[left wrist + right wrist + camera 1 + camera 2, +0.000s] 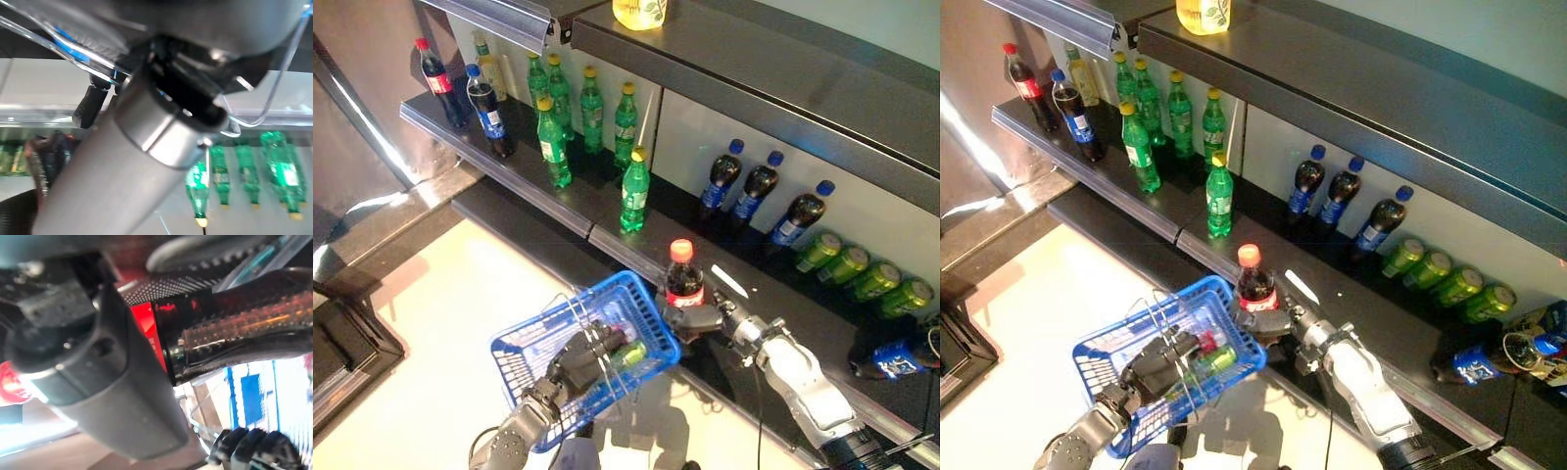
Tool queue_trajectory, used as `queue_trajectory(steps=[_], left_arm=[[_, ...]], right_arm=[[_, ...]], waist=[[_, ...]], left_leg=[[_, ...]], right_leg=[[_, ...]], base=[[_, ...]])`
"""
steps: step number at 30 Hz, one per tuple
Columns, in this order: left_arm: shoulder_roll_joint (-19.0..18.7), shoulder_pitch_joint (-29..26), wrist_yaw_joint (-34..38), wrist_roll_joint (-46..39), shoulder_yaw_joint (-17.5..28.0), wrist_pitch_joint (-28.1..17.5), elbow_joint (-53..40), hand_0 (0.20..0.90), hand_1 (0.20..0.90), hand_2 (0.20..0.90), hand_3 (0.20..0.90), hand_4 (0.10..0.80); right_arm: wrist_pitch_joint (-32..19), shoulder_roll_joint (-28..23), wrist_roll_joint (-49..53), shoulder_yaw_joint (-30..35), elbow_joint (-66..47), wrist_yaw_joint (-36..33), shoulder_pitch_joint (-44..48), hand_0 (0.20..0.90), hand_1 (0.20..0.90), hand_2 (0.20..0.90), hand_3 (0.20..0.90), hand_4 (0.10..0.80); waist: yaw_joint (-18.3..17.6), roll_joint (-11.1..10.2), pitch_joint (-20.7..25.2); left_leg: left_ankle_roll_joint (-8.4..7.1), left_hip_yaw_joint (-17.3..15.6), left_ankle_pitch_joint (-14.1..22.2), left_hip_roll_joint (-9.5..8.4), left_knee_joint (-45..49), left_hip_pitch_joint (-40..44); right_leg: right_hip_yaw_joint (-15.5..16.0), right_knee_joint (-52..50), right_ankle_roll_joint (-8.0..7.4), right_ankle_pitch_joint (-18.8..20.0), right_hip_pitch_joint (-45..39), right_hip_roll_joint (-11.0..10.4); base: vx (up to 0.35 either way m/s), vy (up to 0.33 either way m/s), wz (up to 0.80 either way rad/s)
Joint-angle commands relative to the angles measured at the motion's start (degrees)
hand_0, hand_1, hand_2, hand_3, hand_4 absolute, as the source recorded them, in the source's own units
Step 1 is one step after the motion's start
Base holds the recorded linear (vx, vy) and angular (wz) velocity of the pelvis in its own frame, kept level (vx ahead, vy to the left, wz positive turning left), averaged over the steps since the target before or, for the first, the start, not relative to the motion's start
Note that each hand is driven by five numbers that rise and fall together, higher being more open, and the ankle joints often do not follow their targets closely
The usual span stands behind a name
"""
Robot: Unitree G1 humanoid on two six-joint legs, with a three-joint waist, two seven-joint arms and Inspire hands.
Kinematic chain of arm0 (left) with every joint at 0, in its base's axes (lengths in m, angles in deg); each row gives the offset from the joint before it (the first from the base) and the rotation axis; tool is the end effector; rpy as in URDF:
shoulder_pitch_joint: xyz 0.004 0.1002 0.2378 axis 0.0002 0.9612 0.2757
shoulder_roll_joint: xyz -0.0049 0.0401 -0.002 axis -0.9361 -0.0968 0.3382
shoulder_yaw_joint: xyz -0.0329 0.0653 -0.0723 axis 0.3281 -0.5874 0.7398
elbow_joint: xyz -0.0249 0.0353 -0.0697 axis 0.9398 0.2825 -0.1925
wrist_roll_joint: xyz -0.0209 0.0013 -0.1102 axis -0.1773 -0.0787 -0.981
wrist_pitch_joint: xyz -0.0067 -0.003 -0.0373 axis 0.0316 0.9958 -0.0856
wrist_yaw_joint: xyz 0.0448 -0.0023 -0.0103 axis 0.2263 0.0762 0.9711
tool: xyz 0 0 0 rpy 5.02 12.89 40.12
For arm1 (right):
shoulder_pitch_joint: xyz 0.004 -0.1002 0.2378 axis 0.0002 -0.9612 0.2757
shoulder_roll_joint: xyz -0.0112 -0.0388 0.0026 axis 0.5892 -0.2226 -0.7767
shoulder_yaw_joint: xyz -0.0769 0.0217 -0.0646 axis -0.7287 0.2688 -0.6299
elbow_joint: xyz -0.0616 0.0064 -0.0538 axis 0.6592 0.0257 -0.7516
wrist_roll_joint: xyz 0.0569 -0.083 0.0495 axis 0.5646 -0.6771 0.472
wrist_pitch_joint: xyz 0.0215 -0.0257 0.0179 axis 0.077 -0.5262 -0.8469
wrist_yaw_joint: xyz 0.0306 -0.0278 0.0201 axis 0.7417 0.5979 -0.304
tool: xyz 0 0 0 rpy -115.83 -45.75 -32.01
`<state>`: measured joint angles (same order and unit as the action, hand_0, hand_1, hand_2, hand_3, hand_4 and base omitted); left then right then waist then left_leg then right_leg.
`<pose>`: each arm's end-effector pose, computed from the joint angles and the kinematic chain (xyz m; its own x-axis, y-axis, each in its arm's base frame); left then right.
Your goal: Pick up the drink and place into the basket.
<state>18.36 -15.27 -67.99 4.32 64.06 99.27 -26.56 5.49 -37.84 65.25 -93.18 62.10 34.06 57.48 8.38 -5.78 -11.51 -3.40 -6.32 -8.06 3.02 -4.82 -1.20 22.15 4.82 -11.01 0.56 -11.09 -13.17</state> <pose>0.1637 0.1909 -0.0456 0.8340 -0.4883 -0.2569 0.0609 0.5442 -0.8368 0.2186 -0.1758 0.0543 0.8625 0.4996 -0.0810 -0.5059 0.8464 -0.1663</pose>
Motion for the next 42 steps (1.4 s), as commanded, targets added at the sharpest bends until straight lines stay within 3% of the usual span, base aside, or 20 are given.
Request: queue_trajectory(steps=[1,12,25,42], left_arm=[[3.0,-8.3,-14.9,-7.8,0.0,-6.0,-21.3,0.300,0.300,0.300,0.200,0.100],[0.7,-9.5,-15.0,-9.1,-1.2,-5.3,-29.6,0.300,0.300,0.300,0.200,0.100],[-2.5,-9.0,-16.1,-11.2,0.6,-5.7,-37.3,0.300,0.300,0.300,0.200,0.100],[-6.2,-8.7,-21.4,-12.1,0.9,0.3,-44.7,0.300,0.300,0.300,0.200,0.100]], right_arm=[[-12.1,-0.8,3.1,-0.1,-5.6,-2.3,7.0,0.300,0.300,0.300,0.200,0.100],[-12.5,0.0,2.1,-5.2,-5.1,-5.1,10.9,0.300,0.300,0.300,0.200,0.100],[-14.8,-0.4,2.8,-7.7,-6.1,-3.9,12.0,0.300,0.300,0.300,0.200,0.100],[-16.9,0.2,1.8,-9.2,-5.3,-7.8,14.5,0.300,0.300,0.300,0.200,0.100]], waist=[[3.4,1.6,8.3],[7.1,0.9,8.2],[10.4,-0.4,7.9],[16.2,-2.7,6.8]], left_leg=[[-0.56,-1.0,5.4,2.56,-0.2,5.9],[-0.86,4.1,4.4,2.01,-0.2,4.3],[-0.65,10.1,4.2,0.60,-0.2,3.3],[-0.81,19.1,4.2,-1.74,-0.2,2.6]], right_leg=[[-1.4,-3.4,3.97,1.4,3.3,4.2],[-0.8,-3.8,4.57,0.6,2.8,5.1],[-2.6,-4.2,4.71,0.2,3.3,5.8],[-2.7,-5.4,5.20,-0.4,3.4,6.3]], base=[[-0.042,-0.021,0.16],[-0.001,-0.007,0.22],[0.006,-0.015,0.19],[0.014,-0.027,0.28]])
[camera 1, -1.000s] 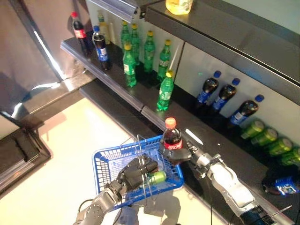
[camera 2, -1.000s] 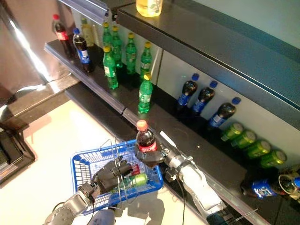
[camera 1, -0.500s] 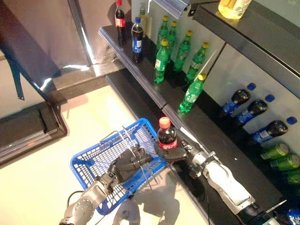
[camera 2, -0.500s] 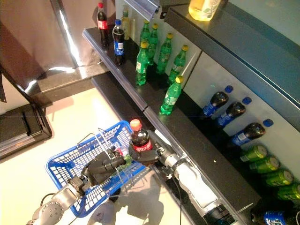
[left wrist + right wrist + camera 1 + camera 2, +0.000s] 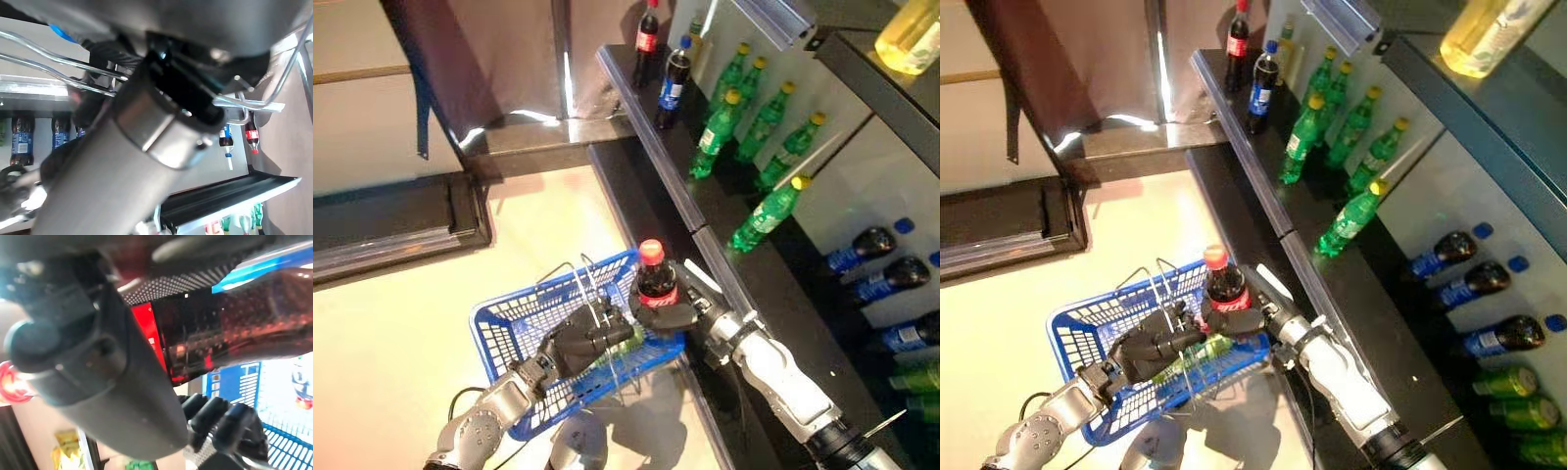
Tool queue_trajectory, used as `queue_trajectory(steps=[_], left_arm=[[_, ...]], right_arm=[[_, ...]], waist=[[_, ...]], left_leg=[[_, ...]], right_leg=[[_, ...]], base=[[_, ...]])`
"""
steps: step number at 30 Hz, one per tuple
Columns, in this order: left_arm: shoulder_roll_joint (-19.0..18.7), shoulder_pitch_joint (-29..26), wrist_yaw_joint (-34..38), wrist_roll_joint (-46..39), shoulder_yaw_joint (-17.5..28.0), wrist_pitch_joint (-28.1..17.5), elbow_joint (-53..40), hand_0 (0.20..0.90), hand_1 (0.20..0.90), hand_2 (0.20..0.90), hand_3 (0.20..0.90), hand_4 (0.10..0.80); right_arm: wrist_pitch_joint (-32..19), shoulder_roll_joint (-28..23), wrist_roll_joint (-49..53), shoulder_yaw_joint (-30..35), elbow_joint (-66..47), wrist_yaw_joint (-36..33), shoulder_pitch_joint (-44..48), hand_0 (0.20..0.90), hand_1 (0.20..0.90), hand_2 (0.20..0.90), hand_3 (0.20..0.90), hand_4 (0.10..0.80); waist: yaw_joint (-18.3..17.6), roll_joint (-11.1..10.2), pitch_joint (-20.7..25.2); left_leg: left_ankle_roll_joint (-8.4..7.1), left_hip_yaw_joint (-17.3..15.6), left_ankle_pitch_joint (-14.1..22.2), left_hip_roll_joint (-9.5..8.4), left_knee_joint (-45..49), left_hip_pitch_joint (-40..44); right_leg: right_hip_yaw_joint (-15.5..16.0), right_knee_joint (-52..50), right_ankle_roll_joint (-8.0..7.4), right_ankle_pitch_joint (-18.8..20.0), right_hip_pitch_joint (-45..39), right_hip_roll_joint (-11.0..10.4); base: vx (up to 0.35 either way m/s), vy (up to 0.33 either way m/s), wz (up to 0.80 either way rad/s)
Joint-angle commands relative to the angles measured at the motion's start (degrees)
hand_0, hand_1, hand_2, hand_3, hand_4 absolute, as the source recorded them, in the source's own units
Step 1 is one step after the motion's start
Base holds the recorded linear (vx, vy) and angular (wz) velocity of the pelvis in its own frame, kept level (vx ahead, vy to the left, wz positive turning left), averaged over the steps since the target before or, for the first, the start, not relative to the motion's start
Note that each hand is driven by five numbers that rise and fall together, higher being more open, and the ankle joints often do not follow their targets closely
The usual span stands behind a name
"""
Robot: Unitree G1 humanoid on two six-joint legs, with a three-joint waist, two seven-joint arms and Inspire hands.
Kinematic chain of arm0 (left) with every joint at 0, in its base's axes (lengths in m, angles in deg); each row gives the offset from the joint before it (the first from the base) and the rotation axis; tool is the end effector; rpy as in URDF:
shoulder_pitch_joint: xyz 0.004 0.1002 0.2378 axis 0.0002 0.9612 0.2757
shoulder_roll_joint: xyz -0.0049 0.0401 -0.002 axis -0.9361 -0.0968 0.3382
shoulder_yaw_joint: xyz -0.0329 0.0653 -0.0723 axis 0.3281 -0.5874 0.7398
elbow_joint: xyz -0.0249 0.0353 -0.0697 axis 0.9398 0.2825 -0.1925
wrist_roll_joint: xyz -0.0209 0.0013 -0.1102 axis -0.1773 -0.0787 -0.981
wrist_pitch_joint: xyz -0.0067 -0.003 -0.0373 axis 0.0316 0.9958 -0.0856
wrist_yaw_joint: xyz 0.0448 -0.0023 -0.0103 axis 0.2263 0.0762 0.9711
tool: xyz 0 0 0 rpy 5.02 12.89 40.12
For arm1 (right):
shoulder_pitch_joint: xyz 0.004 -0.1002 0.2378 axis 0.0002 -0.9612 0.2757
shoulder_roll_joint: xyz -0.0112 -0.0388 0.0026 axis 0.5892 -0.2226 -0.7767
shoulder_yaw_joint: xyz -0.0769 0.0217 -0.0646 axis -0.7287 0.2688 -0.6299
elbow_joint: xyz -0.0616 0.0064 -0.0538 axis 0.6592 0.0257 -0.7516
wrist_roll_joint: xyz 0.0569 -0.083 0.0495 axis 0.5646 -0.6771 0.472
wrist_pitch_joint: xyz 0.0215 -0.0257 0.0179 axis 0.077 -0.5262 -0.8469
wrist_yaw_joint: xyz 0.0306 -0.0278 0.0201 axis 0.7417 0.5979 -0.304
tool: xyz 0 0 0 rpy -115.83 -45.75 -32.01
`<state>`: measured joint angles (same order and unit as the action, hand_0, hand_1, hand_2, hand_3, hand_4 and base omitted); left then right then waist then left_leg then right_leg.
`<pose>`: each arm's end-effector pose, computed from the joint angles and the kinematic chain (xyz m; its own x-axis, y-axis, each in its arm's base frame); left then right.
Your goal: Pick up the drink and place into the basket.
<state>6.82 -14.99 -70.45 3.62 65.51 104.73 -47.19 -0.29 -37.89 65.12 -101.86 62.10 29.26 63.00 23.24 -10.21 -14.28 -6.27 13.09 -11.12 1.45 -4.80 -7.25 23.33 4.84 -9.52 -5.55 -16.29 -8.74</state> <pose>0.1851 0.2084 0.0222 0.7565 -0.6494 -0.0769 0.3992 0.5518 -0.7322 0.2254 -0.1435 0.0638 0.8130 0.5808 0.0403 -0.5610 0.8000 -0.2130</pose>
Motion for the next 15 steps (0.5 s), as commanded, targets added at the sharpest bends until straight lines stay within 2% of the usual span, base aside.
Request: queue_trajectory(steps=[1,10,15], left_arm=[[5.2,-9.1,-19.4,-11.4,-0.7,-4.7,-24.4,0.300,0.300,0.300,0.200,0.100],[4.4,-9.9,-22.5,-11.2,-2.5,-4.2,-27.5,0.300,0.300,0.300,0.200,0.100],[4.0,-11.1,-23.4,-11.9,-3.6,-4.6,-28.8,0.300,0.300,0.300,0.200,0.100]], right_arm=[[-10.9,0.4,1.7,-0.5,-5.4,-3.1,9.1,0.300,0.300,0.300,0.200,0.100],[-9.7,1.2,-0.1,-2.6,-4.2,-5.1,9.9,0.300,0.300,0.300,0.200,0.100],[-8.7,1.4,-0.8,-3.9,-2.4,-6.0,9.6,0.300,0.300,0.300,0.200,0.100]], waist=[[1.5,1.7,9.5],[2.8,1.5,9.5],[3.1,1.2,9.8]], left_leg=[[2.05,0.0,7.2,-0.27,-0.2,8.6],[1.88,1.7,7.2,-0.93,-0.1,8.1],[1.76,2.2,7.3,-1.15,0.1,7.8]], right_leg=[[-3.8,-5.3,3.71,5.7,8.5,1.8],[-3.2,-5.7,3.44,5.7,8.7,1.3],[-3.0,-5.7,3.25,5.7,8.9,1.1]], base=[[0.012,-0.013,0.15],[0.003,0.006,0.20],[0.000,0.005,0.05]])
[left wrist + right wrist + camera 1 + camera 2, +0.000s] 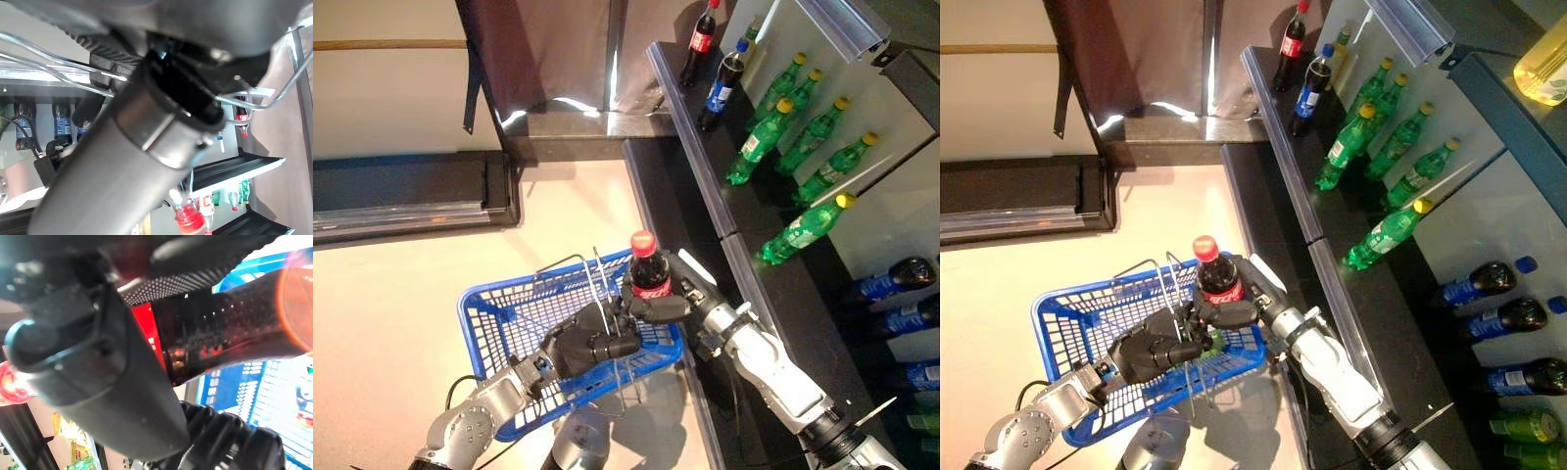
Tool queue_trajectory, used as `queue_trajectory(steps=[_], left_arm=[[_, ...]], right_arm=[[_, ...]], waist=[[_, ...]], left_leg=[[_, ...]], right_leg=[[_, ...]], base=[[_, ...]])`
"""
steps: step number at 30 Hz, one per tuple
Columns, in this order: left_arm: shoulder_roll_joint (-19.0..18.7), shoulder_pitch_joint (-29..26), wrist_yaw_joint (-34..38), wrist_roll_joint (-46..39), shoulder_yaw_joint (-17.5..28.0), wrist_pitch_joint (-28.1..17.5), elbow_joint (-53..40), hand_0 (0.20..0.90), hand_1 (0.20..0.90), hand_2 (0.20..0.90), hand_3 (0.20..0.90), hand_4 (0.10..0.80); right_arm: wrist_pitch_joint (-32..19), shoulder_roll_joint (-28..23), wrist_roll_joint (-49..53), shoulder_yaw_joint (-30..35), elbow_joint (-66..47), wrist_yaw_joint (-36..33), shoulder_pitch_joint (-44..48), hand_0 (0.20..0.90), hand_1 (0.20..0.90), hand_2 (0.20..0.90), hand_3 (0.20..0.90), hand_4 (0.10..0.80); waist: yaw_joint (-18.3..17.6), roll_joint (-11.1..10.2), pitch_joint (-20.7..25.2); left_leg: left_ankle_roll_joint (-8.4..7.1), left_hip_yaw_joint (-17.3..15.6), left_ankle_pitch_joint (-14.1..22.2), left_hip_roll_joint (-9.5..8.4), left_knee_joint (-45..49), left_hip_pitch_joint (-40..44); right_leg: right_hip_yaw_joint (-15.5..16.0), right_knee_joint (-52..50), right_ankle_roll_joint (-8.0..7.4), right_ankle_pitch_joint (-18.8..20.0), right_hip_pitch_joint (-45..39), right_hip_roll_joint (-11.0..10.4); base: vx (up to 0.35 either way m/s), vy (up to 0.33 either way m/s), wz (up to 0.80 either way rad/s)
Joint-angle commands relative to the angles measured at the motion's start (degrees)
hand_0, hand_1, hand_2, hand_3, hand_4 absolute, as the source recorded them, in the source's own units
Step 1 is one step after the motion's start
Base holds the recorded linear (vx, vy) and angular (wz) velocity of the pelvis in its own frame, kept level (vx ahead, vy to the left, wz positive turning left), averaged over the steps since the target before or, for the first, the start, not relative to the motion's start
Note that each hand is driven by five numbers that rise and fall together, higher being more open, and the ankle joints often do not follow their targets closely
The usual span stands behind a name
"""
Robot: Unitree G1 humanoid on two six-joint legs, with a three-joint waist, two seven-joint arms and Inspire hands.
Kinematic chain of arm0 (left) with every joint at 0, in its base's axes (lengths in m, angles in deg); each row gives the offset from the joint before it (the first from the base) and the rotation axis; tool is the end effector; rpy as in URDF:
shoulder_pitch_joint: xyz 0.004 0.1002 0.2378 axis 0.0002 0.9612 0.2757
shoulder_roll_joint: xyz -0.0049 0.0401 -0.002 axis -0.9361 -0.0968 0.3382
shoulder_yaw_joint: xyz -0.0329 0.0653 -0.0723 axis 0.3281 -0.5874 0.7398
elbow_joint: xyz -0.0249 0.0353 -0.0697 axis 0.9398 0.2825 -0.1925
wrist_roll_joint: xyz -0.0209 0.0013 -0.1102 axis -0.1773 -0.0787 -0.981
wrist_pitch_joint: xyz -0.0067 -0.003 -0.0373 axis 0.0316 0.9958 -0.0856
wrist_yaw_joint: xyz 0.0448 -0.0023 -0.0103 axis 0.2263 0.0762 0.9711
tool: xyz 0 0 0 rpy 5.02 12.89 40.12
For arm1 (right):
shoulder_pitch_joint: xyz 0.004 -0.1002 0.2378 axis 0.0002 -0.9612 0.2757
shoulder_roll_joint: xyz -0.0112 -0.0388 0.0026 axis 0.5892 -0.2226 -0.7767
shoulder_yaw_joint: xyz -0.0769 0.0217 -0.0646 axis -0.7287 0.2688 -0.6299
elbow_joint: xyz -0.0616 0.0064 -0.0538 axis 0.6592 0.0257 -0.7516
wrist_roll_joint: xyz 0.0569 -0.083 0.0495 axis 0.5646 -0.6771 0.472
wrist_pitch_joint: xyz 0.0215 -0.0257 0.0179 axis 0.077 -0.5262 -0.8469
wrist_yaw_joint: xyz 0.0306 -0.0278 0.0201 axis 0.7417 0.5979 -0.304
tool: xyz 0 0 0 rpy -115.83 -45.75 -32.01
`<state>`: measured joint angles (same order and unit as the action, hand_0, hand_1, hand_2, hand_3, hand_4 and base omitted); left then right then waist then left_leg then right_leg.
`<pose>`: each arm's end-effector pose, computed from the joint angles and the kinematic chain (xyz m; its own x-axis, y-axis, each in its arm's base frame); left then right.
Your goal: Pick up the drink and place into the basket.
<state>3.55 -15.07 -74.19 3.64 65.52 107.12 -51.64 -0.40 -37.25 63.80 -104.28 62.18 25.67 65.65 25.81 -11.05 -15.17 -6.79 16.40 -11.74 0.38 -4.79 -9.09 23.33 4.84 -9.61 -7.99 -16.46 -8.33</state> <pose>0.1865 0.2100 0.0373 0.6809 -0.7314 -0.0362 0.5054 0.5051 -0.6996 0.2296 -0.1315 0.0690 0.8154 0.5741 0.0739 -0.5437 0.8035 -0.2423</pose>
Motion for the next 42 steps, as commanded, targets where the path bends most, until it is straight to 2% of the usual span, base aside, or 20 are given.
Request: queue_trajectory(steps=[1,13,25,35,42], left_arm=[[7.2,-11.1,-19.7,-11.9,-3.8,-7.1,-24.7,0.300,0.300,0.300,0.200,0.100],[6.8,-14.1,-21.0,-12.1,-6.0,-7.9,-27.4,0.300,0.300,0.300,0.200,0.100],[6.7,-16.9,-22.7,-11.1,-8.5,-6.6,-29.4,0.300,0.300,0.300,0.200,0.100],[6.7,-20.5,-22.1,-10.3,-11.0,-7.5,-30.4,0.300,0.300,0.300,0.200,0.100],[6.6,-22.2,-22.3,-10.0,-12.1,-7.7,-31.0,0.300,0.300,0.300,0.200,0.100]], right_arm=[[-8.5,0.9,0.3,-1.8,-2.1,-2.7,6.8,0.300,0.300,0.300,0.200,0.100],[-7.8,3.0,-2.8,-5.7,4.4,-4.1,5.5,0.300,0.300,0.300,0.200,0.100],[-6.9,3.4,-6.0,-8.7,4.4,-3.6,7.3,0.300,0.300,0.300,0.200,0.100],[-4.3,4.5,-10.3,-11.6,4.7,-4.4,9.7,0.300,0.300,0.300,0.200,0.100],[-1.6,4.9,-9.5,-13.4,3.9,-3.7,12.3,0.300,0.300,0.300,0.200,0.100]], waist=[[0.6,2.0,10.7],[0.8,1.8,11.0],[1.7,1.3,10.7],[1.8,0.7,10.9],[2.3,0.3,10.6]], left_leg=[[2.25,-1.1,7.9,-0.07,0.1,9.6],[1.95,-1.4,8.0,0.07,0.0,9.2],[1.82,-0.2,8.3,-0.35,0.3,9.1],[1.71,0.2,8.3,-0.54,0.5,9.0],[1.49,0.3,8.3,-0.48,0.8,8.7]], right_leg=[[-3.0,-5.7,3.32,8.2,9.0,0.7],[-2.1,-5.5,3.00,8.2,8.9,0.4],[-2.0,-5.6,3.13,8.0,8.5,0.5],[-1.9,-5.8,3.08,7.9,8.4,0.5],[-1.5,-5.8,3.18,7.9,8.3,0.5]], base=[[-0.002,0.001,0.04],[0.000,0.000,0.00],[0.000,0.000,0.00],[0.000,0.005,0.03],[0.000,0.000,0.00]])
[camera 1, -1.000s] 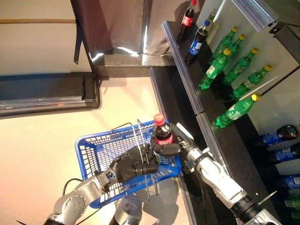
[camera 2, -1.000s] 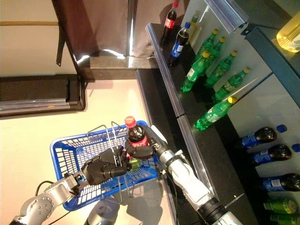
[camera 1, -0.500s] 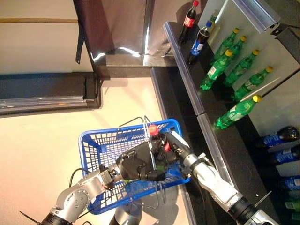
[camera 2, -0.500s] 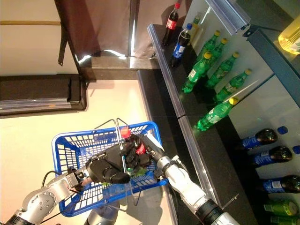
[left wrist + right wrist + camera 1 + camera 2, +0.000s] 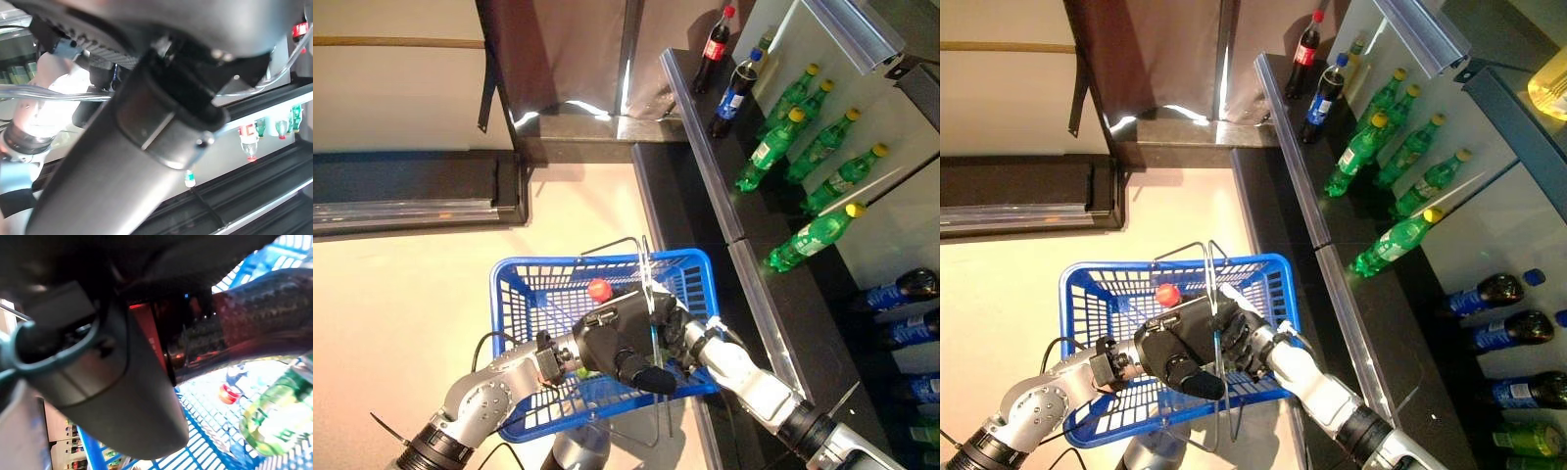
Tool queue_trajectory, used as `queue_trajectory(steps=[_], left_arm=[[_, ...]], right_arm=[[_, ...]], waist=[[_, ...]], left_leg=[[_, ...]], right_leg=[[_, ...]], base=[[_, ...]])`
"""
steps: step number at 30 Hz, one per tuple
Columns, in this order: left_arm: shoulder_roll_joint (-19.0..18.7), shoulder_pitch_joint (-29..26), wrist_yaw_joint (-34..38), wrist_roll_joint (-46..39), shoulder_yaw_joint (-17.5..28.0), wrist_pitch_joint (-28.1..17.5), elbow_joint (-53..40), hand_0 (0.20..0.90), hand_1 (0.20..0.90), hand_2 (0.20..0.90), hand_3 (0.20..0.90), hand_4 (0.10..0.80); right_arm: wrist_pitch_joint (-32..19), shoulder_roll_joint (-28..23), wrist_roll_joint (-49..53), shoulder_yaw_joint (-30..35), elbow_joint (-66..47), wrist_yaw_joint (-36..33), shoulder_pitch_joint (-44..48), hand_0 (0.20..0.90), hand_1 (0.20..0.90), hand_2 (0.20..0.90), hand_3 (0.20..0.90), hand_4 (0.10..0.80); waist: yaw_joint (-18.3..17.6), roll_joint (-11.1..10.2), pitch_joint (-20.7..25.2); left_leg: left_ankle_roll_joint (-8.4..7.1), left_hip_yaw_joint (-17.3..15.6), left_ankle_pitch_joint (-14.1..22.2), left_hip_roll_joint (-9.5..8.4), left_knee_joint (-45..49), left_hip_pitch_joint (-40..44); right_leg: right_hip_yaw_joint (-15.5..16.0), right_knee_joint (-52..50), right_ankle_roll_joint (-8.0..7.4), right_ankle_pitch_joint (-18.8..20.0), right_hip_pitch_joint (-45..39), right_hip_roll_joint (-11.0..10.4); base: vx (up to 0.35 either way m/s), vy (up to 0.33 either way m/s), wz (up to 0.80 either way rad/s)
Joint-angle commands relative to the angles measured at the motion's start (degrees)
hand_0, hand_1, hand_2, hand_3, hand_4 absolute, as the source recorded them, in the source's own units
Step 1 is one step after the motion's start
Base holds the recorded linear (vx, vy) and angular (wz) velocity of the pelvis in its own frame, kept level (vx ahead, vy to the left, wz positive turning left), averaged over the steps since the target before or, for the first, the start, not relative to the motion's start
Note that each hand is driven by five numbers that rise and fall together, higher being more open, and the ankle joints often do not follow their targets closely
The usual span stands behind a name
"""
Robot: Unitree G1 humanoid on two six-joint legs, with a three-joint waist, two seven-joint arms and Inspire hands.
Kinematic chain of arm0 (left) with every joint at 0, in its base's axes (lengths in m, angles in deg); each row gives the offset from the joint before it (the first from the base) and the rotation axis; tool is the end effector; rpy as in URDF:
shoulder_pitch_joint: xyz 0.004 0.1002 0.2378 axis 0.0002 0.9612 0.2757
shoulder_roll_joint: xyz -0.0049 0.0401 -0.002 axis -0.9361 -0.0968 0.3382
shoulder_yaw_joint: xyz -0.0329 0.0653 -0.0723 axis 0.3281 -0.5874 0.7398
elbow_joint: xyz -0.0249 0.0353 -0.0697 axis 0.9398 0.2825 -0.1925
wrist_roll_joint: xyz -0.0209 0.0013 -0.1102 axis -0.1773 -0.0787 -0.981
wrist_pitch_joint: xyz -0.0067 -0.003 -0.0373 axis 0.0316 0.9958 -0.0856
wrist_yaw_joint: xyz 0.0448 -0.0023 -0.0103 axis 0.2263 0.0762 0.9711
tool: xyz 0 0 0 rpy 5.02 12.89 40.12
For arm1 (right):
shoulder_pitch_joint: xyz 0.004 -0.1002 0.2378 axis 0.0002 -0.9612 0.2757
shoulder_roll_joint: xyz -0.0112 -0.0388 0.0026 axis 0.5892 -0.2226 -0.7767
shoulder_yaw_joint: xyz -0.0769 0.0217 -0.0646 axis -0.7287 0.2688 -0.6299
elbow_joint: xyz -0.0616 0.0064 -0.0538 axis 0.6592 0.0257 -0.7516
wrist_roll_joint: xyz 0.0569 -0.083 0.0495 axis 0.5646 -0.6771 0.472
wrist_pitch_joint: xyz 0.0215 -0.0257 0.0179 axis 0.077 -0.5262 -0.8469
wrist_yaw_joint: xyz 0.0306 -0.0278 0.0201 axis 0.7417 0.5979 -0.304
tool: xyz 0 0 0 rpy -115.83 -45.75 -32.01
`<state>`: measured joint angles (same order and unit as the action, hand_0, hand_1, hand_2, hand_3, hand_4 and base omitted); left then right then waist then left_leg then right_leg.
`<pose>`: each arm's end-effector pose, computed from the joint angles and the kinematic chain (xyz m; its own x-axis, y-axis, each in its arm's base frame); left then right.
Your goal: Pick up the drink and place into the basket.
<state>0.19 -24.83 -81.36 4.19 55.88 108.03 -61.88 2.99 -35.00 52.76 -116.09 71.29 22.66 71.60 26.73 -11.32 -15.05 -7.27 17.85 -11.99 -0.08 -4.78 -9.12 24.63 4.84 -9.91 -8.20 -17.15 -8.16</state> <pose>0.2057 0.1647 0.0806 0.3400 -0.9316 0.1285 0.8038 0.2169 -0.5540 0.2311 -0.1010 0.0408 0.7618 0.6367 -0.1192 -0.6175 0.6583 -0.4305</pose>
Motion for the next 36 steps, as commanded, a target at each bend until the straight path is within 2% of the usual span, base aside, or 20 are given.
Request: queue_trajectory(steps=[1,9,21,36], left_arm=[[10.0,-12.8,-15.0,-10.3,-2.8,-8.6,-20.8,0.300,0.300,0.300,0.200,0.100],[9.8,-14.0,-15.1,-10.1,-3.3,-7.7,-21.3,0.300,0.300,0.300,0.200,0.100],[9.6,-17.0,-15.7,-9.9,-5.2,-8.2,-21.1,0.300,0.300,0.300,0.200,0.100],[9.3,-20.0,-16.0,-9.6,-6.9,-9.4,-21.7,0.300,0.300,0.300,0.200,0.100]], right_arm=[[-5.1,2.9,1.2,-2.1,-4.9,-0.8,6.6,0.300,0.300,0.300,0.200,0.100],[-3.9,3.0,-5.2,-4.5,-6.8,1.2,10.0,0.300,0.300,0.300,0.200,0.100],[2.8,3.3,-18.9,-9.8,-4.3,1.5,17.6,0.300,0.300,0.300,0.200,0.100],[2.8,6.7,-20.8,-11.7,5.8,-0.8,17.9,0.300,0.300,0.300,0.200,0.100]], waist=[[1.5,0.4,10.5],[2.2,-0.2,10.2],[3.5,-0.9,10.4],[4.5,-1.4,10.4]], left_leg=[[1.94,-1.1,8.5,0.01,0.8,8.6],[1.97,-0.1,8.6,-0.28,0.9,8.7],[1.59,0.6,8.7,-0.25,1.2,8.4],[1.52,1.4,8.9,-0.45,1.4,8.3]], right_leg=[[-2.7,-5.9,3.51,8.0,9.0,0.3],[-2.7,-6.0,3.65,8.0,8.9,0.5],[-2.3,-5.8,3.71,7.9,8.6,0.5],[-1.8,-6.3,3.65,7.7,8.6,0.4]], base=[[0.000,0.000,0.00],[0.000,0.000,0.00],[0.000,0.000,0.00],[0.000,0.000,0.00]])
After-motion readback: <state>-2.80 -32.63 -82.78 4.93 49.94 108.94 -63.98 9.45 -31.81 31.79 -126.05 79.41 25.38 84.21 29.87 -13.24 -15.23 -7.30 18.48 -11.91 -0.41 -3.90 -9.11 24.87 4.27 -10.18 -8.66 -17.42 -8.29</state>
